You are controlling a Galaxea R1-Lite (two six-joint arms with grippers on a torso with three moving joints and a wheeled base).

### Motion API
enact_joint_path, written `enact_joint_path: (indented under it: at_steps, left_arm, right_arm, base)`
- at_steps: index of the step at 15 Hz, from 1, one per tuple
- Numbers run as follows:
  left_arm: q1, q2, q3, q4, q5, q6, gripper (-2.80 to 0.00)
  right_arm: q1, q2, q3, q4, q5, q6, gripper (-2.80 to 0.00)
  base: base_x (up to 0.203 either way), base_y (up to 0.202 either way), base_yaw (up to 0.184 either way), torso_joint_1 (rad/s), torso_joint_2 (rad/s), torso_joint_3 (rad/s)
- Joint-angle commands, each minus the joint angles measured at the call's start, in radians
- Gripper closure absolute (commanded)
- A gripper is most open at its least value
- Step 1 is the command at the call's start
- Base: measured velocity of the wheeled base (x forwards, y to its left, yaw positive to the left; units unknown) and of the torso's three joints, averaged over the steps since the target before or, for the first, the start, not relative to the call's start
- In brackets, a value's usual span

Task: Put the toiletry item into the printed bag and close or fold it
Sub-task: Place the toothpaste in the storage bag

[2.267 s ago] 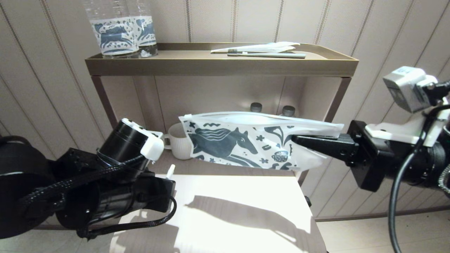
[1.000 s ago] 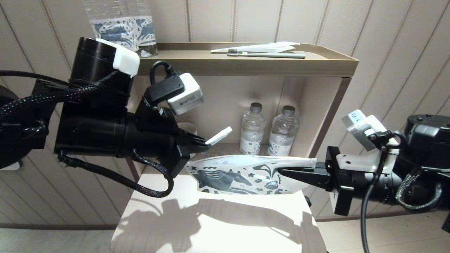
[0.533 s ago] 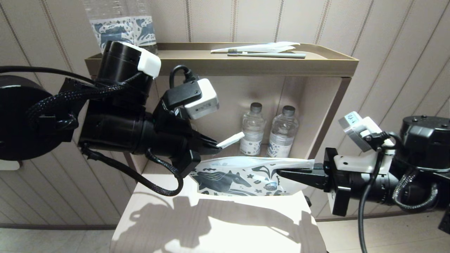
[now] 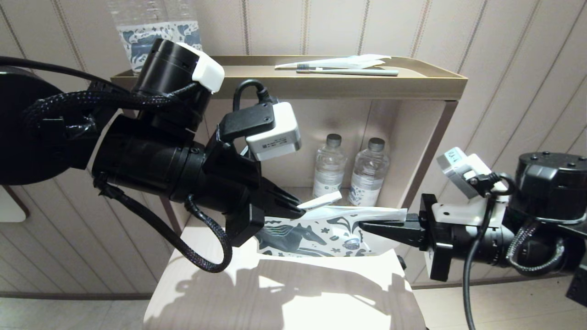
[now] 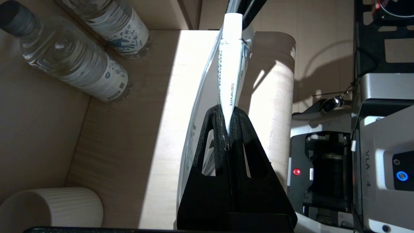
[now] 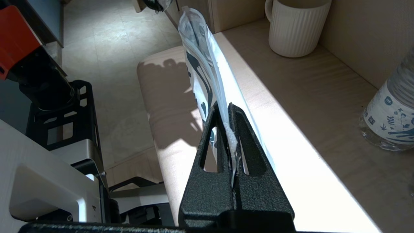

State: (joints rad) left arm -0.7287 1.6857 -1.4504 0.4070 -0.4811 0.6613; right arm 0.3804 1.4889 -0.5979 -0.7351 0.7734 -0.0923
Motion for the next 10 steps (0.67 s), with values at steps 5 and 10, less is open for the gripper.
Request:
enact_joint_path:
  at_steps: [5, 10]
  left_arm:
    - [-0.001, 0.043, -0.001, 0.0, 0.004, 0.014, 0.0]
    - [-0.001, 0.084, -0.005, -0.008, 0.004, 0.012, 0.0]
  right_arm:
    - [0.0, 0.016, 0.001, -0.004, 0.004, -0.007, 0.0]
    - [0.002, 0.014, 0.003, -0.004, 0.004, -0.007, 0.0]
  base:
    - [0.0, 0.0, 0.0, 0.0, 0.0, 0.0]
    - [0.0, 0.0, 0.0, 0.0, 0.0, 0.0]
